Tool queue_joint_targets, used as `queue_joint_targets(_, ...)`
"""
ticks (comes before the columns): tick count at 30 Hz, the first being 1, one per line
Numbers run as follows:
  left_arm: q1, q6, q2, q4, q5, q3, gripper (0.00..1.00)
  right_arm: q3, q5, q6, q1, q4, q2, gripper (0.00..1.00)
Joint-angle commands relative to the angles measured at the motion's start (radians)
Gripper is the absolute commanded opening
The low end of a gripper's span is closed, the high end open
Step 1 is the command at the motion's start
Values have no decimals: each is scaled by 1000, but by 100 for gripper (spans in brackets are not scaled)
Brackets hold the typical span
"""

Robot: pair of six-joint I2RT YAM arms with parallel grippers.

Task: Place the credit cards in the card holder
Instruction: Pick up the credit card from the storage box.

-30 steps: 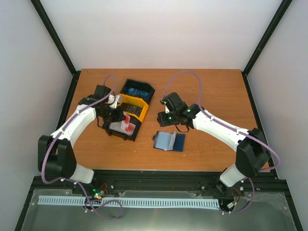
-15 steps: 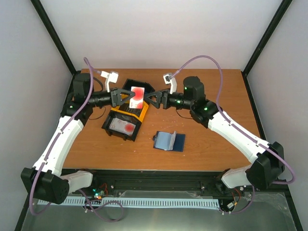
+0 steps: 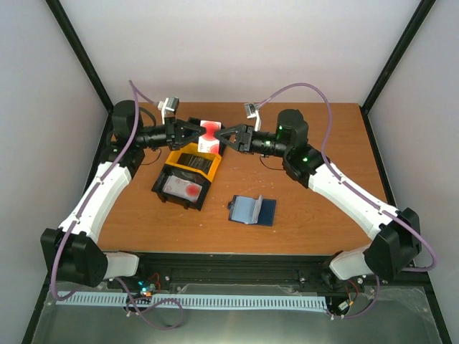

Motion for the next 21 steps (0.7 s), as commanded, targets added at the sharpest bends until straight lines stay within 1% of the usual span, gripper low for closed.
queue_joint_targets(1,0,-206,12,70,53,31,1,26,-10,121,-4,-23,23,38)
queue_joint_targets(6,1,-392,20,184,67,-37,1,35,15,178,-5,-112,41,38)
queue_joint_targets(7,1,-414,21,189,67,-46,1,41,9,190,-5,-121,51,35)
queue_joint_targets(10,1,-449,27,196,64,-71,1,48,-32,246,-1,-109,83,19)
queue_joint_targets(12,1,-444,31,185,59,-83,1,28,-43,285,-1,-81,87,11)
queue_joint_targets(14,1,-407,37,154,50,-81,1,8,-42,311,-2,-52,82,4)
queue_joint_targets(15,1,-375,40,117,41,-75,4,-3,-39,317,-2,-44,76,3)
queue_joint_targets(16,1,-339,43,76,29,-66,12,-14,-36,319,-2,-37,70,3)
queue_joint_targets(17,1,-290,47,29,12,-54,25,-23,-25,311,-2,-43,63,3)
queue_joint_targets(19,-1,-169,56,-119,-40,-21,41,-43,18,252,-8,-121,42,3)
queue_joint_targets(20,-2,-97,59,-189,-76,-8,47,-63,40,222,-15,-157,30,3)
queue_joint_targets(21,-5,-27,60,-251,-117,2,50,-92,62,200,-23,-183,14,3)
